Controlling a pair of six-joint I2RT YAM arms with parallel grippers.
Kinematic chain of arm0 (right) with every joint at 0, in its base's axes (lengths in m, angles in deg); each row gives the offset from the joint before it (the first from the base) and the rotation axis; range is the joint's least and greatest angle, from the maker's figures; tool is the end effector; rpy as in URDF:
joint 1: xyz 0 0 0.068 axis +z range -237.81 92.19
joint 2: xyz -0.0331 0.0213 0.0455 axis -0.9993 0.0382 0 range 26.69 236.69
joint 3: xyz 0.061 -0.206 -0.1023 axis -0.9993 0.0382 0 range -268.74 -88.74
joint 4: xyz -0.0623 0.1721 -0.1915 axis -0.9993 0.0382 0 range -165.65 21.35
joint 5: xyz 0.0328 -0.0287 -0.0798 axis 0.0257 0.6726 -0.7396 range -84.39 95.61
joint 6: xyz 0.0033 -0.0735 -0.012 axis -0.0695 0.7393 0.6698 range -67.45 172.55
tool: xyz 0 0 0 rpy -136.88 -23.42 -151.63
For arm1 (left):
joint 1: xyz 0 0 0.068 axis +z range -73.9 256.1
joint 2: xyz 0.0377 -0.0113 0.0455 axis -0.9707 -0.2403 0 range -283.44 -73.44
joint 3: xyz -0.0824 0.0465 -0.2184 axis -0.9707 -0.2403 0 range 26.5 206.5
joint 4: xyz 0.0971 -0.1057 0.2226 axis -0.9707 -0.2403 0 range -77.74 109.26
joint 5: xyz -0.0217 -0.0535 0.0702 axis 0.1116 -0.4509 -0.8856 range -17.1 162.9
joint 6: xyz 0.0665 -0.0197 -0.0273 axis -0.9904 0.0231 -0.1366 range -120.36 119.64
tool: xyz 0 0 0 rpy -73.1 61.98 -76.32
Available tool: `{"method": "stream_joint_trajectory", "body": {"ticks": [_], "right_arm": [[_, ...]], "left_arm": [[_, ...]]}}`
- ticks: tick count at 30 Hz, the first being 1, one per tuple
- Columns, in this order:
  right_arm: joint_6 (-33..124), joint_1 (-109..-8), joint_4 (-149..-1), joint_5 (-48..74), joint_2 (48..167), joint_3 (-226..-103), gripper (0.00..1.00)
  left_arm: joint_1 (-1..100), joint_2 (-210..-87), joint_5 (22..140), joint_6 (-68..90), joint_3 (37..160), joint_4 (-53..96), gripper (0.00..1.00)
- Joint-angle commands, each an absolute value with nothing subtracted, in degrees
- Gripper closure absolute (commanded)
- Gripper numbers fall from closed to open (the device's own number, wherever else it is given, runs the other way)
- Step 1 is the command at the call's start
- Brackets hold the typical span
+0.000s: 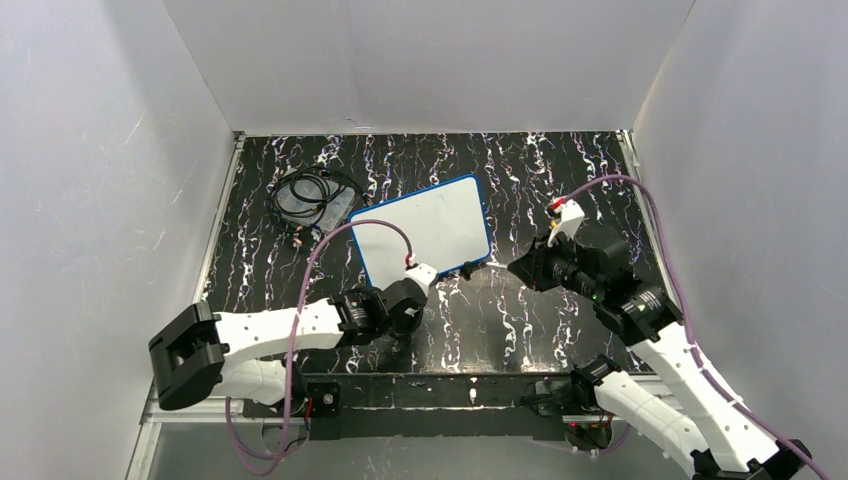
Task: Write a sentence on the whiteboard
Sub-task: Place the pen cap at the center of the board.
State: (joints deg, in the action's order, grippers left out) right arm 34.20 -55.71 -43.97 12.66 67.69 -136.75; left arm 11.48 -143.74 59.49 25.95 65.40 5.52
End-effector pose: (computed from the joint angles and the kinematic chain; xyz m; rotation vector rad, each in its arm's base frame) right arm 0.1749 0.1188 0.2962 -0.3278 2.0388 0.6789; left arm 0.1339 -0.2484 0.1541 0.6736 2.2922 -0.5053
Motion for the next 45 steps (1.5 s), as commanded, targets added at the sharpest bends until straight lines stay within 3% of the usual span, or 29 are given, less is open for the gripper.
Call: {"method": "stream_joint_trajectory", "body": {"ticks": [1,6,17,21,27,35,41,45], "right_arm": [[31.94,-55.73,-48.51,6.39,64.24,-134.18,0.99],[31.29,-55.73,-49.94,5.98,61.94,-131.79,0.99],[30.49,-55.73,-49.6,5.94,62.29,-131.42,0.99],[29.79,-55.73,-51.22,5.96,61.98,-130.91,0.99],[29.34,-55.73,-54.59,6.52,62.95,-130.24,0.99],[24.35,-55.51,-67.22,15.0,64.82,-128.17,0.99],[21.14,-52.83,-79.57,14.24,68.18,-127.48,0.99],[20.62,-49.33,-87.21,10.75,70.62,-126.09,0.99]], "left_arm": [[11.54,-146.02,56.2,28.12,65.63,8.39,0.96],[11.58,-148.97,56.22,28.42,65.61,9.82,0.84],[12.04,-145.61,58.94,25.6,71.46,2.46,0.29],[13.74,-141.75,64.21,21.98,76.54,-5.21,0.15],[20.94,-133.64,70.84,16.9,84.52,-15.93,0.09],[44.34,-125.27,84.77,9.96,90.74,-20.15,0.05],[63.27,-127.43,99.44,11.43,91.53,-13.47,0.05],[68.64,-131.77,110.21,14.3,89.06,-3.04,0.06]]}}
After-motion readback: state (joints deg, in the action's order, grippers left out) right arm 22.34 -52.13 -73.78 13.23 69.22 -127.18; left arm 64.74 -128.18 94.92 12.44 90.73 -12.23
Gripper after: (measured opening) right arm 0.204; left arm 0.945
